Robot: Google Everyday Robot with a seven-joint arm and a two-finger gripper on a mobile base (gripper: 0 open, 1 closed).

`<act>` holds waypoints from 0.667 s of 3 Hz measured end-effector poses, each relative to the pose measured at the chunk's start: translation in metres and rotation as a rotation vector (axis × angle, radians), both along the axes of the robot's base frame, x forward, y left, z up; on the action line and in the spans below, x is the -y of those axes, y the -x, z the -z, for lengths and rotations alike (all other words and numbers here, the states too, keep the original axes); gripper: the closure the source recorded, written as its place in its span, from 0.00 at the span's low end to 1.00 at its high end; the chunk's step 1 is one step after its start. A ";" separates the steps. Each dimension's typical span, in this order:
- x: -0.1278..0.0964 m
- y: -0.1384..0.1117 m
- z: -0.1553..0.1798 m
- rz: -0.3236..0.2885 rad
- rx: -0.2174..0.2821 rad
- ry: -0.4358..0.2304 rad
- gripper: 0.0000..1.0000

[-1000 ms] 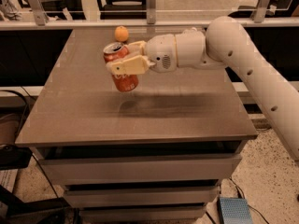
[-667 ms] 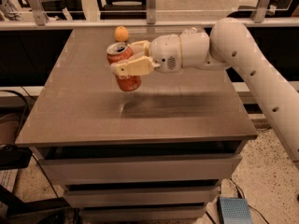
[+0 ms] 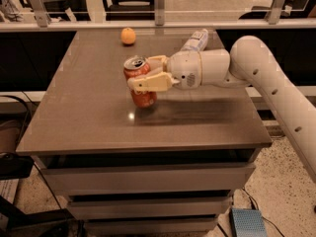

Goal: Place coke can upright

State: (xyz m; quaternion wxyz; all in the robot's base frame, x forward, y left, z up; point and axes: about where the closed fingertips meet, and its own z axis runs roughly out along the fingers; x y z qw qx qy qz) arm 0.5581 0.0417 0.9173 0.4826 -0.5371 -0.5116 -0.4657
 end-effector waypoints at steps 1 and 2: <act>0.009 0.005 0.014 0.008 -0.019 -0.036 1.00; 0.017 0.008 0.022 0.019 -0.031 -0.059 1.00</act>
Offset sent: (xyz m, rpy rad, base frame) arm -0.0107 -0.0334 -0.0336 0.0866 0.0010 -0.0399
